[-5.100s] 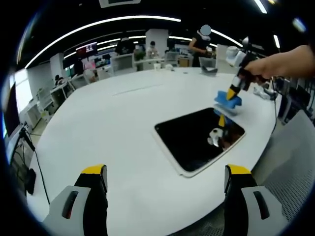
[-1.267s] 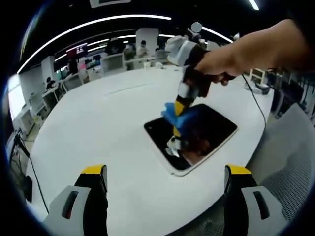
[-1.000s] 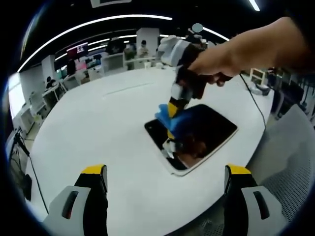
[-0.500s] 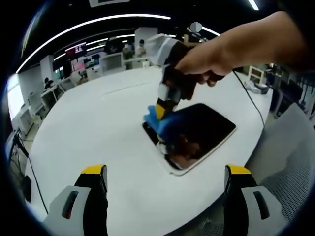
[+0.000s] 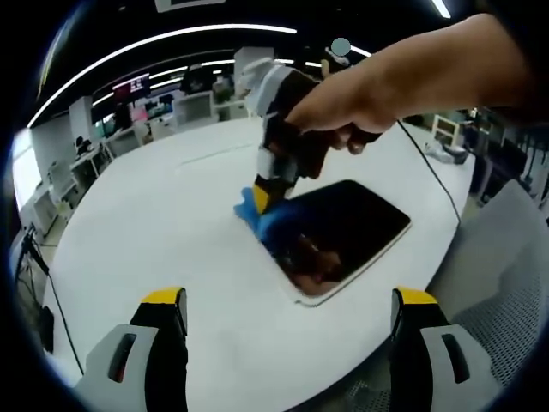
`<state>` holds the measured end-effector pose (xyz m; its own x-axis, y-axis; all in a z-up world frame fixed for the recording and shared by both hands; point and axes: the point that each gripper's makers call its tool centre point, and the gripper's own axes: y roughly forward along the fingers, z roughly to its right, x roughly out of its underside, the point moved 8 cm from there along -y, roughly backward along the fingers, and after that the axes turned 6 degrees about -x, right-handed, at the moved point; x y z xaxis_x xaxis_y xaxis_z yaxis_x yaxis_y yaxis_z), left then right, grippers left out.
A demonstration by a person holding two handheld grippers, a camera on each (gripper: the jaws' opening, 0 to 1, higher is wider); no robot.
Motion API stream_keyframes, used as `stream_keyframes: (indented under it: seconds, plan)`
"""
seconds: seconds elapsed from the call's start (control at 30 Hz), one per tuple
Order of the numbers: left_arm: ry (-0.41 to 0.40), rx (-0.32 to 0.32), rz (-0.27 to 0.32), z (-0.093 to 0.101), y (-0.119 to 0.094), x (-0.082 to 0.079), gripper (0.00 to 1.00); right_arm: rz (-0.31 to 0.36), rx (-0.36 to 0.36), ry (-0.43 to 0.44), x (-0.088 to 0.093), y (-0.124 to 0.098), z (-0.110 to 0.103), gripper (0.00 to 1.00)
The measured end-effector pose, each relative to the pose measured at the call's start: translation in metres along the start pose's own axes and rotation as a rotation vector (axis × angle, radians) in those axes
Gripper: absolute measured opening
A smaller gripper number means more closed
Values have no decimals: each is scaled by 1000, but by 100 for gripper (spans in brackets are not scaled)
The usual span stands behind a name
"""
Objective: Wipe the mirror surface with the cleaning cloth until all visible marks leave the cleaned area.
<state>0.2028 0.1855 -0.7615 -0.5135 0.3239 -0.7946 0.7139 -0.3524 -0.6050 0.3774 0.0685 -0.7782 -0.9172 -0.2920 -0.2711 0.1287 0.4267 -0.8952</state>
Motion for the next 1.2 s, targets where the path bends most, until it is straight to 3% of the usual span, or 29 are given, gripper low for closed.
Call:
stream_keyframes:
  seconds: [0.3, 0.8, 0.93, 1.2]
  plan:
    - [-5, -6, 1, -2, 1, 1, 99, 6, 2, 11, -1, 4, 2, 3]
    - [6, -33, 16, -5, 0, 0, 99, -3, -10, 12, 12, 5, -3, 3]
    - [-40, -36, 6, -9, 0, 4, 100, -16, -20, 7, 21, 2, -9, 3]
    - [-4, -28, 11, -6, 0, 2, 99, -29, -7, 16, 23, 2, -13, 3]
